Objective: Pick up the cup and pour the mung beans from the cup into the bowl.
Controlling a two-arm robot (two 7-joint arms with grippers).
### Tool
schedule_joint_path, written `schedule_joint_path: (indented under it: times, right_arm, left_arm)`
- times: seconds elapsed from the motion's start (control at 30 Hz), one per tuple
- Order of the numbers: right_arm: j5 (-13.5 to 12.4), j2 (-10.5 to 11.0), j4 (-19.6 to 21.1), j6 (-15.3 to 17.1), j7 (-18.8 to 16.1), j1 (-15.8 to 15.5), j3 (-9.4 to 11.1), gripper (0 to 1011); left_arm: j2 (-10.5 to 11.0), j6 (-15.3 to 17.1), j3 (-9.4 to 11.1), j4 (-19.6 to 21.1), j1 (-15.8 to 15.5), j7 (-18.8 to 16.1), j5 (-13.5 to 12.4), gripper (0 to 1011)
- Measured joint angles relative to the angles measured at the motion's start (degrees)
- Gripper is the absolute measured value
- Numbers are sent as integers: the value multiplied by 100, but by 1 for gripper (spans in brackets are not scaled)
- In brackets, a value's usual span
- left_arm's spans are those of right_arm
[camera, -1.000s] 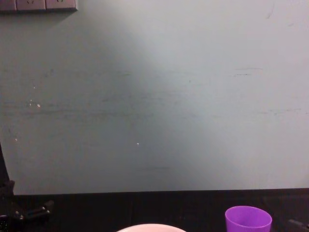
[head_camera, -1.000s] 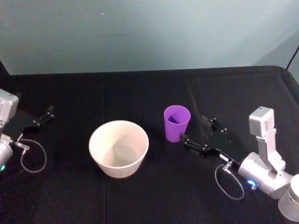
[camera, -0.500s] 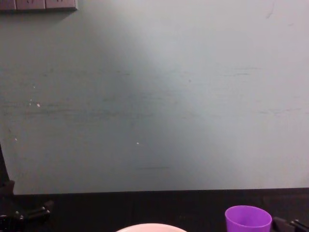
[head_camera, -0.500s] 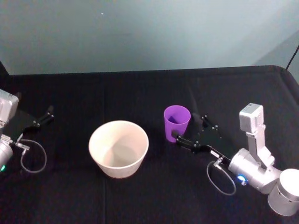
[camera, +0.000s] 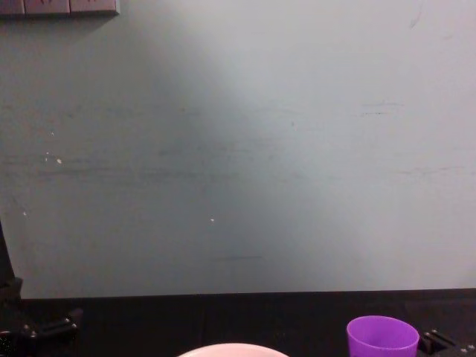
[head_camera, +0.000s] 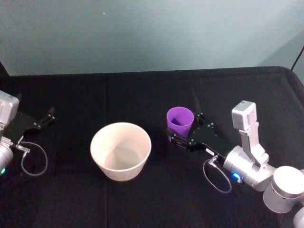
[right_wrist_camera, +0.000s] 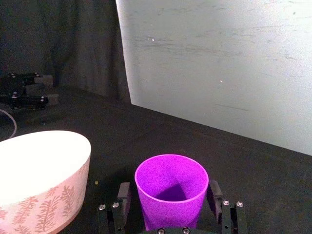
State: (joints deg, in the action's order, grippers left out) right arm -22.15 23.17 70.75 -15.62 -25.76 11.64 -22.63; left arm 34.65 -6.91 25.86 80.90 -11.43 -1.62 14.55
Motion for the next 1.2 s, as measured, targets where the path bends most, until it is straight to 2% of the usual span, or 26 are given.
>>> schedule_joint_path:
  times: [0.63,1.2]
  right_arm:
    - [252,-279,-159,18,59,48,164,1003]
    - [300,-440,-243,-77,-166,43,391,1003]
  left_arm:
    - [0,0,0,0,0,0,0,1000]
    - [0,0,0,0,0,0,0,1000]
